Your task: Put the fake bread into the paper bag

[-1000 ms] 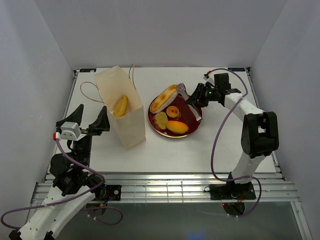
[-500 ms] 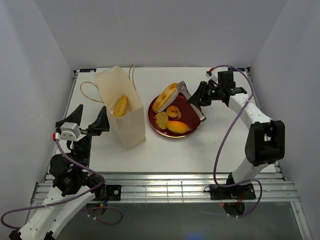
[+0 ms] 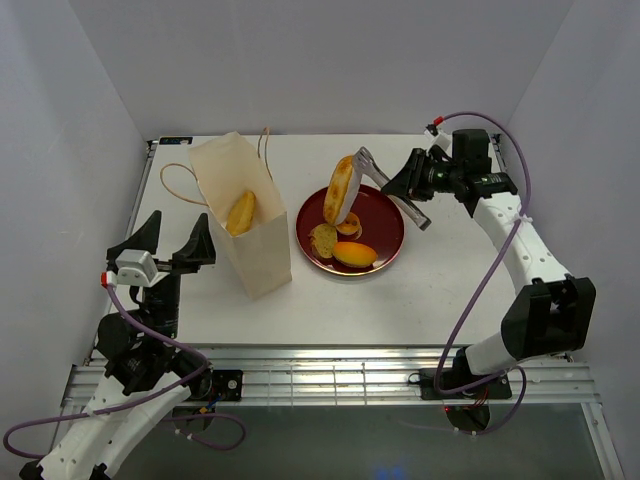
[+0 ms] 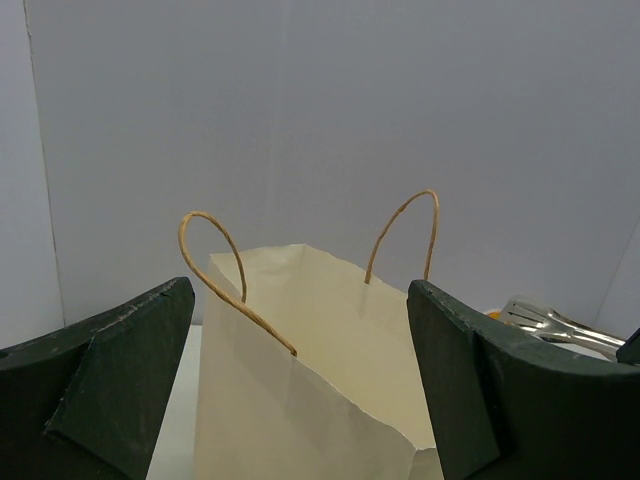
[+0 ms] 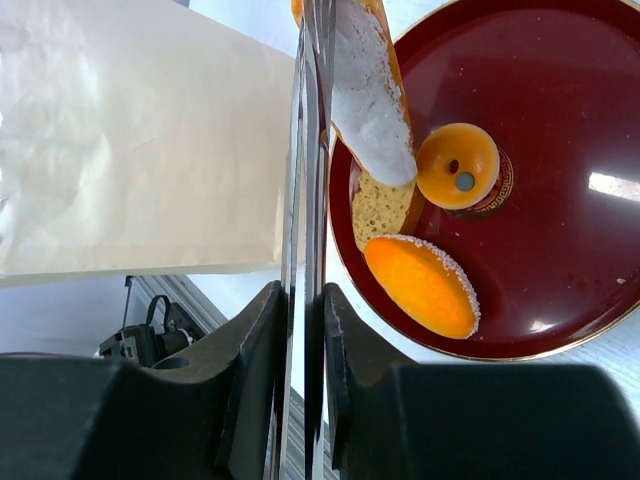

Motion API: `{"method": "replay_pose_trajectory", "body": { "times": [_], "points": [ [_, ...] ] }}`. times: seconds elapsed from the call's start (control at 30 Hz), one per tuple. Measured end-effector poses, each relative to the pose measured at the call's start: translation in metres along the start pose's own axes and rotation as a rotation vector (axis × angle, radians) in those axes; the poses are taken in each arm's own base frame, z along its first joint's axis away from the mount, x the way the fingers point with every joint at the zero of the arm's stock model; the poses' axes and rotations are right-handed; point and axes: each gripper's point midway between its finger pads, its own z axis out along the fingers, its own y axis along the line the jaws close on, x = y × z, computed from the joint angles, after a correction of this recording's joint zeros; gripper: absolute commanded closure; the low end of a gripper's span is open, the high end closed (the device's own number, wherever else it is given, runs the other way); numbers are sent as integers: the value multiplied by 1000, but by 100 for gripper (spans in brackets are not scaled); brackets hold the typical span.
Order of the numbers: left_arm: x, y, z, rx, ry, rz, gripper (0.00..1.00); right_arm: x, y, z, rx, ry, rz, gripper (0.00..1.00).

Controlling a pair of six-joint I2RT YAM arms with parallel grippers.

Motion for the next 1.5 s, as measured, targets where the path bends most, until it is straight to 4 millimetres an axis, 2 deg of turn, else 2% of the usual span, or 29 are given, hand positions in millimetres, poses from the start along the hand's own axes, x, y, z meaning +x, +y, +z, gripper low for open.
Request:
{"method": "replay_pose_trajectory", "body": {
  "times": [0.3,0.5,0.8,1.17,1.33,1.5],
  "points": [
    [0,1,0,-4,-5,4,2,-6,20,-16,-13,-26,-32,92],
    [4,2,0,-14,0,14,3,-13,45,-36,-37,-64,-77,92],
    [0,11,-3,-54,-24,16,4,-30,103,-81,-105,-168,-202,92],
    [6,12,-3,-61,-17,33,5,-39,179,-143,-222,-297,-347,92],
    [10,11,-1,-60,-6,46,5,-35,202,-165,-270,-330,-372,92],
    [13,11,0,-63,5,59,5,-30,218,-176,-328,-340,-385,92]
  ]
}}
